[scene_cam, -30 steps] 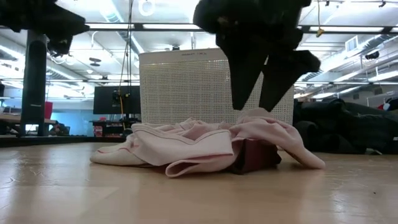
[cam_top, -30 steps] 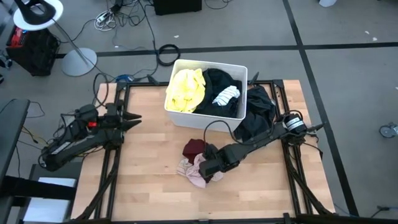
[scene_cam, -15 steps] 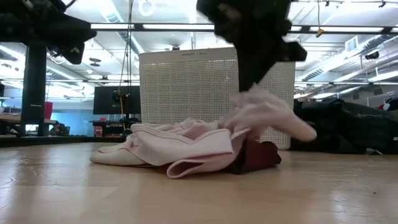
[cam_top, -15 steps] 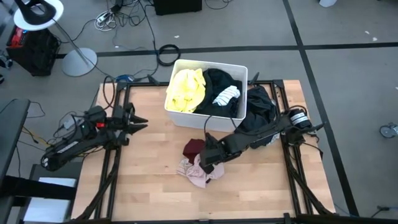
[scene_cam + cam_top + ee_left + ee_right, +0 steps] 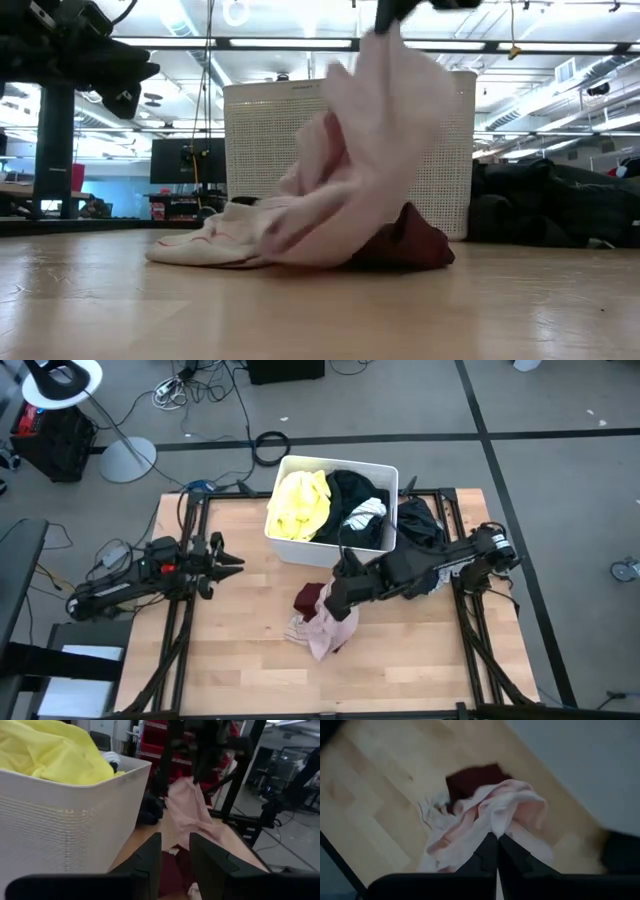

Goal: Sort clothes
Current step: Put the pink top into the laundry organizer

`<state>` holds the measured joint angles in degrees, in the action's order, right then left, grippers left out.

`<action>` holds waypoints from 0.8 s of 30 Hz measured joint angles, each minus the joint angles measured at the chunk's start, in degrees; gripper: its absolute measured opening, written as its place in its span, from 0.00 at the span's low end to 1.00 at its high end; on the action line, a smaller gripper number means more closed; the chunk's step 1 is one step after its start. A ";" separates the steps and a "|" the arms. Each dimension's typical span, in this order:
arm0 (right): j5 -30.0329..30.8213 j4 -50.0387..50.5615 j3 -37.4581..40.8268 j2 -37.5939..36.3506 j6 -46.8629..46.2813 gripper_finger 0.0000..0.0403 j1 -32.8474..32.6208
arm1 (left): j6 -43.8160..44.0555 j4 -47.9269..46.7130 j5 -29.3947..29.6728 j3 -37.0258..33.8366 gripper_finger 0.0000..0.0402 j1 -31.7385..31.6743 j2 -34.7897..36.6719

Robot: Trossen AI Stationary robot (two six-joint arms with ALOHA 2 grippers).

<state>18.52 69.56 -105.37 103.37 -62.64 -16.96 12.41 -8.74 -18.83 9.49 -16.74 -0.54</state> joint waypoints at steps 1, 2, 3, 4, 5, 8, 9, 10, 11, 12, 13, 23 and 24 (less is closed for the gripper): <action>0.54 1.47 -1.95 -0.04 0.59 0.00 0.23 | 0.21 1.06 0.88 -0.67 0.26 1.01 0.00; 1.14 2.85 -4.26 -0.08 1.45 0.00 0.52 | 0.37 1.85 1.90 -1.29 0.26 2.04 0.00; 1.81 4.31 -6.52 -0.09 2.28 0.00 0.75 | 0.75 2.01 3.12 -1.68 0.26 3.09 -0.04; 2.46 6.00 -8.85 -0.09 3.19 0.00 0.99 | 1.16 2.14 4.47 -2.01 0.26 4.14 -0.04; 3.15 7.37 -11.25 -0.09 4.14 0.00 1.28 | 1.31 2.09 6.03 -2.26 0.26 5.17 -0.04; 6.20 10.73 -18.77 -0.09 8.28 0.00 2.41 | 1.04 2.14 10.61 -2.35 0.26 8.43 -0.29; 7.19 11.59 -21.46 -0.09 10.23 0.00 2.84 | 0.68 2.12 12.39 -2.35 0.26 9.56 -0.36; 8.01 11.88 -23.96 -0.10 12.52 0.00 3.42 | 0.22 2.11 14.15 -2.35 0.26 10.70 -0.54; 8.61 11.85 -26.45 -0.13 15.07 0.00 4.06 | -0.01 2.14 16.08 -2.35 0.26 11.83 -0.80; 9.05 11.80 -28.94 -0.13 17.65 0.00 4.80 | -0.05 2.06 17.97 -2.35 0.26 12.99 -1.23; 9.68 10.61 -29.81 -0.46 20.20 0.00 5.56 | 0.03 2.09 19.70 -2.35 0.26 14.26 -1.81; 11.97 -8.57 -27.04 -9.88 45.32 0.00 15.29 | -0.15 6.24 34.38 -2.35 0.26 23.28 -11.37; 11.97 -9.68 -27.03 -10.41 47.59 0.00 16.49 | -0.16 6.73 34.72 -2.35 0.26 23.64 -12.21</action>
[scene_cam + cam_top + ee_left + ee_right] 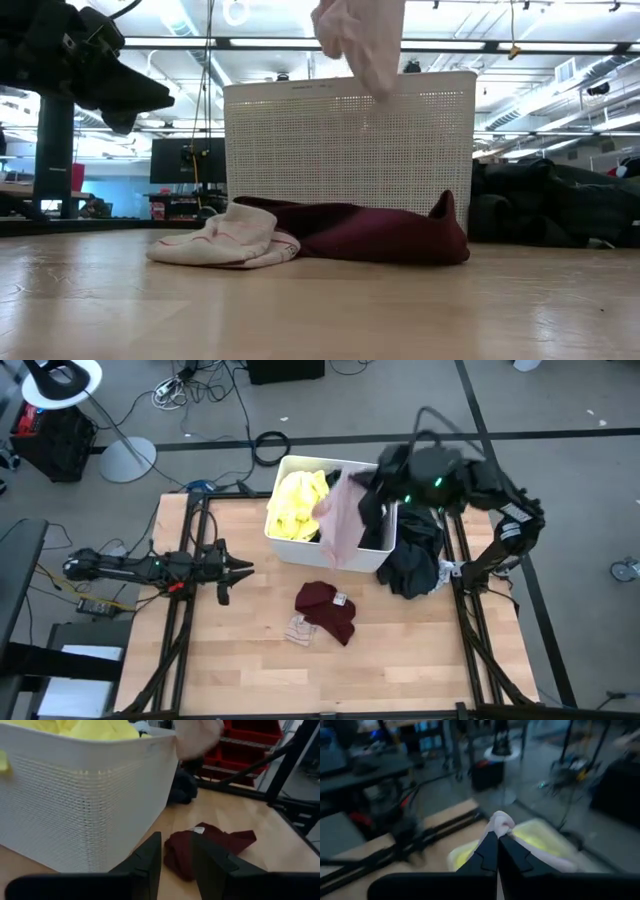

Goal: Sort clothes
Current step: Put the pink top into the laundry organizer

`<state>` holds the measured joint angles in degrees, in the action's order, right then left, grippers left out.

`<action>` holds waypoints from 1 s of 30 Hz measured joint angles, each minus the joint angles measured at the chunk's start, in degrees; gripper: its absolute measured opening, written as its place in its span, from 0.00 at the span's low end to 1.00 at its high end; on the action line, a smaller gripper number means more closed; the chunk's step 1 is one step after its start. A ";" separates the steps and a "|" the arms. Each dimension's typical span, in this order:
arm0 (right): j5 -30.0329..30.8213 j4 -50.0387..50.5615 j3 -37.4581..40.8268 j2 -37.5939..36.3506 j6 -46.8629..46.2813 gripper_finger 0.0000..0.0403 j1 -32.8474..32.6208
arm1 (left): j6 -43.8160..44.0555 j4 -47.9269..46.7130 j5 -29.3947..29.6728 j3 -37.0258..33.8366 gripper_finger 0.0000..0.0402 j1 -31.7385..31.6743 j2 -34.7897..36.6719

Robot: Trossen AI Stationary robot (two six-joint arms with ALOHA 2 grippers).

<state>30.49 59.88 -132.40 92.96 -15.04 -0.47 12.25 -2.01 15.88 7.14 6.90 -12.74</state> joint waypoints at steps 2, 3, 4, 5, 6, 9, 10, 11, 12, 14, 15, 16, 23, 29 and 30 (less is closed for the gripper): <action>0.20 -1.84 0.00 -0.97 4.23 0.00 2.90 | 0.00 0.34 0.30 0.00 0.26 0.37 -1.43; 0.45 -2.57 0.00 -1.35 6.44 0.00 4.39 | 0.00 0.43 0.38 0.00 0.26 0.48 -1.99; 0.99 -3.11 0.00 -1.55 8.64 0.00 6.02 | 0.01 0.63 0.38 0.00 0.26 0.60 -2.54; 1.77 -3.43 0.00 -1.70 10.41 0.00 7.50 | 0.02 0.89 0.39 0.00 0.26 0.71 -2.93; 1.89 -3.46 0.00 -1.81 11.83 0.00 9.01 | 0.02 1.07 0.39 0.00 0.26 0.76 -3.25; 0.60 -2.16 0.00 -1.62 14.19 0.00 13.80 | 0.02 1.67 0.43 0.00 0.26 0.78 -3.53; -0.29 -0.55 0.00 -1.46 14.32 0.00 15.31 | 0.02 1.88 0.43 0.00 0.26 0.76 -3.53; -1.63 1.31 0.00 -1.15 14.34 0.00 16.77 | 0.02 2.22 0.46 0.00 0.26 0.76 -3.52; -3.02 3.36 0.00 -0.70 14.21 0.00 18.05 | 0.02 2.50 0.46 0.00 0.26 0.76 -3.51; -5.96 8.08 0.20 0.48 13.19 0.00 20.39 | 0.02 2.68 0.48 0.00 0.26 0.76 -3.51; -7.59 9.72 0.70 1.05 12.70 0.00 21.20 | 0.02 2.68 0.48 0.00 0.26 0.76 -3.51; -9.21 10.71 1.55 1.56 12.46 0.00 21.93 | 0.02 2.68 0.48 0.00 0.26 0.76 -3.51; -18.10 9.59 15.72 3.28 11.49 0.00 24.68 | 0.02 2.53 0.48 0.00 0.26 0.74 -3.51; -22.72 3.52 31.80 3.28 8.62 0.00 25.27 | 0.02 3.04 0.46 0.00 0.26 0.74 -3.49; -24.32 1.41 34.27 3.28 8.57 0.00 25.35 | 0.02 3.09 0.46 0.00 0.26 0.74 -3.49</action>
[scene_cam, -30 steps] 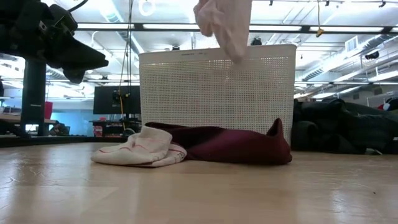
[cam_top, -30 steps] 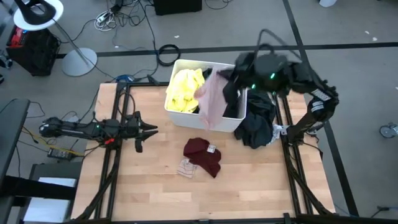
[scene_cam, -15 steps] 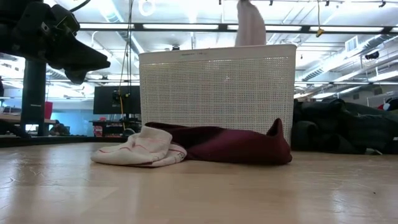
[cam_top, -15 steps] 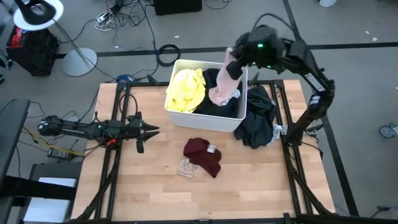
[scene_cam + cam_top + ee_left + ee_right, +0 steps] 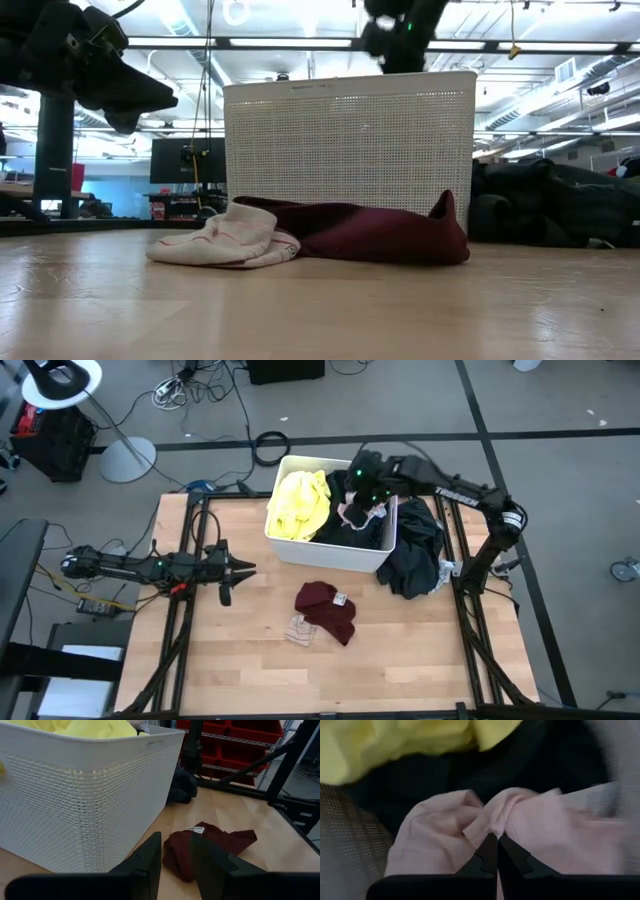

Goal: Sort clothes
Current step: Put the pink top into the laundry organizer, then put the white pink sock into the laundry organizer

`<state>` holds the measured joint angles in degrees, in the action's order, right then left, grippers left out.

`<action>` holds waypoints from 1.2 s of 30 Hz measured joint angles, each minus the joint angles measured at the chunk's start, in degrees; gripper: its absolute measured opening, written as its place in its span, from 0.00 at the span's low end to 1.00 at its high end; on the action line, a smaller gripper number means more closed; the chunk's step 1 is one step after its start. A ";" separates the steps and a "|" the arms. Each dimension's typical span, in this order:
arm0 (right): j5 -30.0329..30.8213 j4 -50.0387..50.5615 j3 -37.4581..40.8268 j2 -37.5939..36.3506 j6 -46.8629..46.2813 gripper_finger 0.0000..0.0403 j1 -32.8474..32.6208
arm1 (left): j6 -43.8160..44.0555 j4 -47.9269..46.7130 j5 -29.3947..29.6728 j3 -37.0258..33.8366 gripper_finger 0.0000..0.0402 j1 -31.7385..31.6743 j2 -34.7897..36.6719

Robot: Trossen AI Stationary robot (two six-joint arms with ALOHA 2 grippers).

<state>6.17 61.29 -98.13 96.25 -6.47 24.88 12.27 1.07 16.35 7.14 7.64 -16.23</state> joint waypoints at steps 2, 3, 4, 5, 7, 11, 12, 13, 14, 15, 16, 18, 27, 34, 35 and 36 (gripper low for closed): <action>-3.22 -4.54 4.73 0.00 -0.40 0.01 0.09 | 0.00 0.34 -0.01 0.00 0.26 0.00 -0.02; -4.07 -6.35 6.79 0.00 -0.55 0.01 0.09 | 0.00 1.06 -0.01 0.00 0.26 0.00 -0.02; -4.58 -8.00 8.57 0.00 -0.87 0.02 0.09 | 0.00 1.77 -0.01 0.00 0.26 -0.02 -0.02; -4.72 -9.62 10.09 0.00 -1.38 0.02 0.09 | 0.00 2.68 -0.01 0.00 0.26 -0.02 0.00; -4.76 -12.01 12.56 0.00 -2.28 0.04 0.09 | 0.00 5.61 -0.01 0.02 0.26 -0.02 -0.01; -4.85 -12.49 13.52 -0.02 -2.98 0.08 0.09 | 0.00 7.55 -0.01 0.04 0.26 -0.02 0.00; -4.87 -12.17 13.05 -0.02 -3.00 0.09 0.09 | -0.01 7.83 -0.01 0.03 0.26 -0.02 0.00; -4.89 -11.86 12.46 -0.04 -3.07 0.11 0.09 | -0.08 8.11 -0.01 0.04 0.26 -0.02 -0.02; -4.89 -11.59 11.70 -0.14 -3.39 0.14 0.09 | -0.38 7.94 -0.01 0.04 0.26 -0.02 0.00; -4.90 -11.11 10.67 -0.22 -4.09 0.16 0.07 | -1.01 7.57 -0.01 0.04 0.26 -0.02 0.00; -4.92 -10.43 9.46 -0.35 -5.13 0.18 -0.04 | -1.57 7.27 -0.01 0.02 0.26 -0.02 -0.02; -4.93 -8.57 6.71 -0.73 -6.78 0.23 -0.25 | -2.55 6.50 -0.02 0.02 0.26 -0.02 -0.02; -4.86 4.91 -9.13 -1.72 -11.93 0.37 -2.89 | -3.21 6.48 -0.05 0.02 0.26 -0.02 0.00; -2.93 13.39 -16.11 -3.75 -21.41 0.36 -11.31 | -3.12 6.26 -0.62 0.02 0.26 -0.02 0.00; -1.60 13.18 -16.13 -4.49 -23.14 0.36 -13.73 | -3.10 6.28 -1.23 0.02 0.26 -0.02 -0.02; 0.37 13.06 -16.13 -5.20 -24.96 0.36 -16.09 | -3.09 6.19 -2.37 0.02 0.26 -0.02 -0.02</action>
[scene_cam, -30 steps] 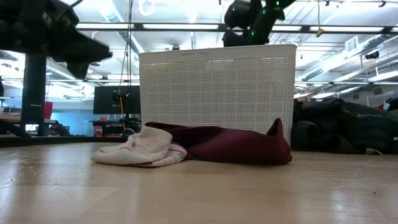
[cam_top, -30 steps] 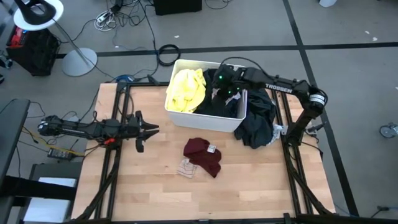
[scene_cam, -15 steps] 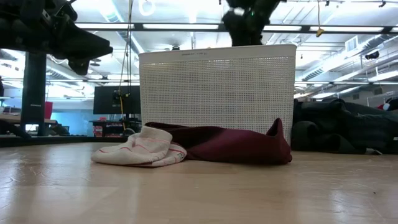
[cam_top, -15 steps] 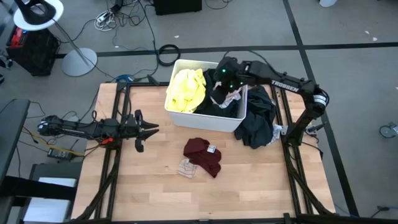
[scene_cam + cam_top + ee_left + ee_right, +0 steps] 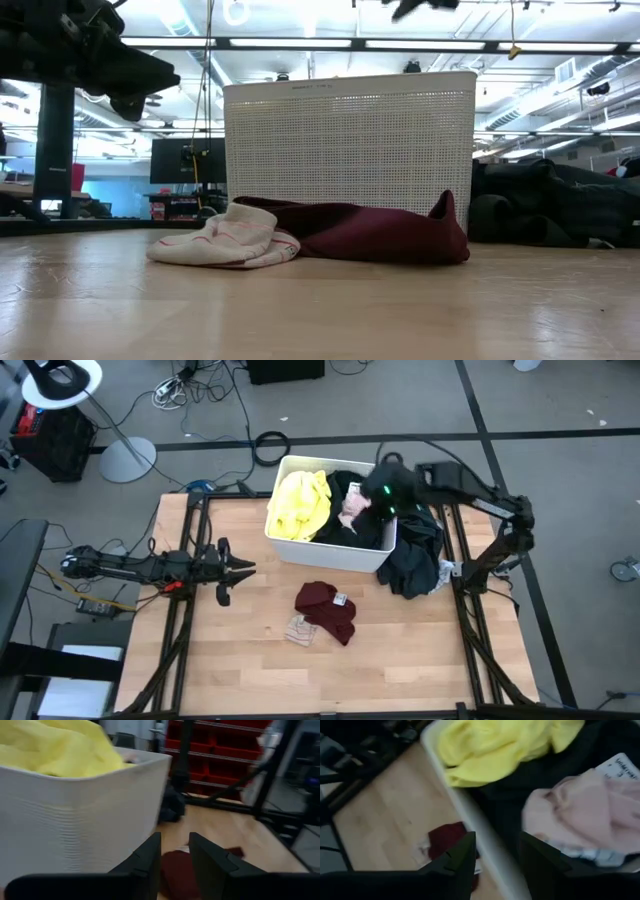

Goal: Sort clothes
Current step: Put the white pink sock into the laundry organizer

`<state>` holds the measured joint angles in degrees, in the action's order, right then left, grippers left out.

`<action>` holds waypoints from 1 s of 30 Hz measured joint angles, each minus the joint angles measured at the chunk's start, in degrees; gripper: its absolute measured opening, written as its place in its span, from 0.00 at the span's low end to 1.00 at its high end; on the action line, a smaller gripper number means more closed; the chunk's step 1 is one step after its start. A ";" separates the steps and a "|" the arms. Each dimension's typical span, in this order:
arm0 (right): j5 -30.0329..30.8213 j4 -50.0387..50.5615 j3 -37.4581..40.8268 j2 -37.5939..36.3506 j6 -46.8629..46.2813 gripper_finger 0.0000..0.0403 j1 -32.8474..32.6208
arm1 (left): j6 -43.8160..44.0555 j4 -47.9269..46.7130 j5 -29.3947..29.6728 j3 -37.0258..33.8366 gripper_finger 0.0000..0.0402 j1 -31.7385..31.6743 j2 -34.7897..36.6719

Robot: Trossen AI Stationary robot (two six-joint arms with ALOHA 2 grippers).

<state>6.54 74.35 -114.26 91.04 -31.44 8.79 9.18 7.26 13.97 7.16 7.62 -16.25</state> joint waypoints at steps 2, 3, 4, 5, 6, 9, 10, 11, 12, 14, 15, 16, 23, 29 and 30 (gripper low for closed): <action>5.91 0.08 0.00 -1.38 -4.08 0.36 -5.64 | 0.02 -0.01 -2.59 0.00 0.26 0.00 0.02; 9.49 0.12 -0.02 -1.91 -6.33 0.36 -8.51 | 0.05 -0.01 -3.94 0.00 0.26 0.00 0.00; 13.18 0.30 -0.04 -2.29 -8.91 0.36 -11.68 | 0.05 -0.01 -5.04 0.00 0.26 0.00 0.00; 16.51 0.54 -0.04 -2.44 -11.50 0.36 -14.92 | 0.05 0.01 -5.94 0.00 0.26 0.00 0.02; 19.56 0.64 -0.04 -2.47 -14.13 0.36 -18.02 | 0.05 0.03 -6.35 0.00 0.26 0.02 0.02; 25.68 1.34 -0.04 -1.47 -21.34 0.36 -26.55 | 0.05 0.03 -6.96 0.00 0.26 0.00 0.02; 27.07 1.54 -0.04 -0.78 -23.56 0.36 -28.91 | 0.05 0.09 -7.01 0.00 0.26 0.00 0.02; 28.18 1.80 -0.04 0.14 -25.20 0.36 -31.04 | 0.05 0.10 -7.01 0.00 0.26 0.00 0.00; 29.23 2.09 -0.04 1.23 -26.70 0.36 -32.91 | 0.05 0.09 -7.01 0.00 0.26 0.00 0.01; 29.75 2.89 0.00 3.58 -29.08 0.36 -35.74 | 0.05 0.11 -7.01 0.00 0.26 0.00 0.01; 29.73 3.14 0.00 4.91 -29.82 0.36 -36.76 | 0.05 0.10 -7.01 0.00 0.26 0.00 0.00; 29.71 3.08 0.00 6.22 -30.33 0.36 -37.55 | 0.05 0.10 -7.01 0.00 0.26 0.00 0.00; 27.15 2.34 0.02 16.65 -30.31 0.36 -37.88 | 0.19 0.31 -6.99 0.00 0.26 0.00 0.00; 19.63 -6.24 0.04 22.21 -20.59 0.33 -34.47 | 1.54 0.77 -8.69 0.00 0.26 0.00 0.00; 19.59 -7.67 0.04 22.34 -18.82 0.32 -34.10 | 1.55 0.77 -8.95 0.00 0.26 0.00 0.01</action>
<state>26.13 66.69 -114.21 113.38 -50.25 -25.31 10.73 8.03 5.02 7.16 7.62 -16.24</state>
